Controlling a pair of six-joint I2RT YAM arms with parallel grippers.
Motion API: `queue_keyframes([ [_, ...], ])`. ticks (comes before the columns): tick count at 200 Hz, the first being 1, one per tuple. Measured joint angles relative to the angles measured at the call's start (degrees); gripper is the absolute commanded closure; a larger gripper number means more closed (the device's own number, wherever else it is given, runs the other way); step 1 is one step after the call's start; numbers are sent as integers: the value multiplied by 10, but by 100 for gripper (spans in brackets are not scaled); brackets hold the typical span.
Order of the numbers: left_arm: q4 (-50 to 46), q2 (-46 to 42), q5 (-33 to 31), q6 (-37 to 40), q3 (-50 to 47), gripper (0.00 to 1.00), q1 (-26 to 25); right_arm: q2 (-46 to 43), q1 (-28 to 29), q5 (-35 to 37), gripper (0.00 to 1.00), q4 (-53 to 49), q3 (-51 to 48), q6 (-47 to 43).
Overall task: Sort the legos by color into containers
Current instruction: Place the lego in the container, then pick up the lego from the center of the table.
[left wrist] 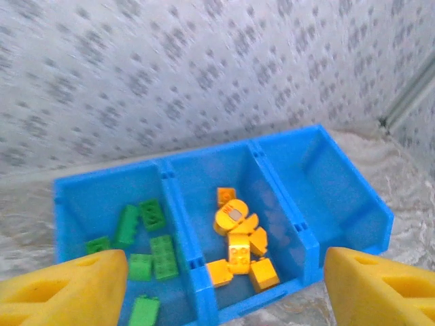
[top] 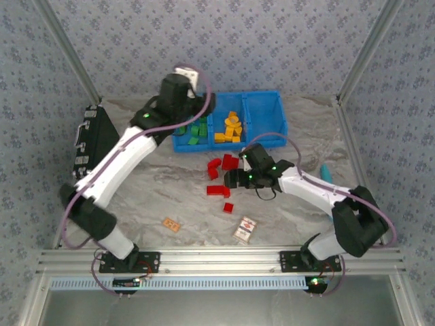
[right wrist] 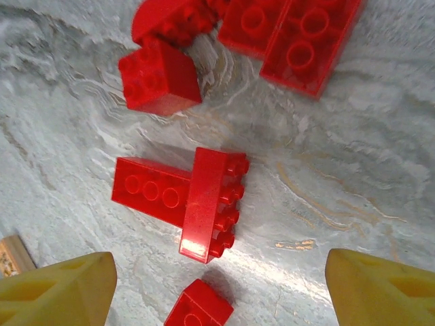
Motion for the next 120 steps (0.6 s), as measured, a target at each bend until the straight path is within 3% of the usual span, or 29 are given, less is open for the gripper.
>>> queue_keyframes([
  [53, -36, -208, -25, -9, -193, 13, 33, 76, 4, -19, 22, 10, 35, 14],
  [83, -80, -316, -43, -2, -253, 12, 58, 115, 3, -30, 28, 19, 57, 22],
  [120, -119, -358, -51, 0, -287, 11, 76, 157, 5, -32, 34, 16, 87, 24],
])
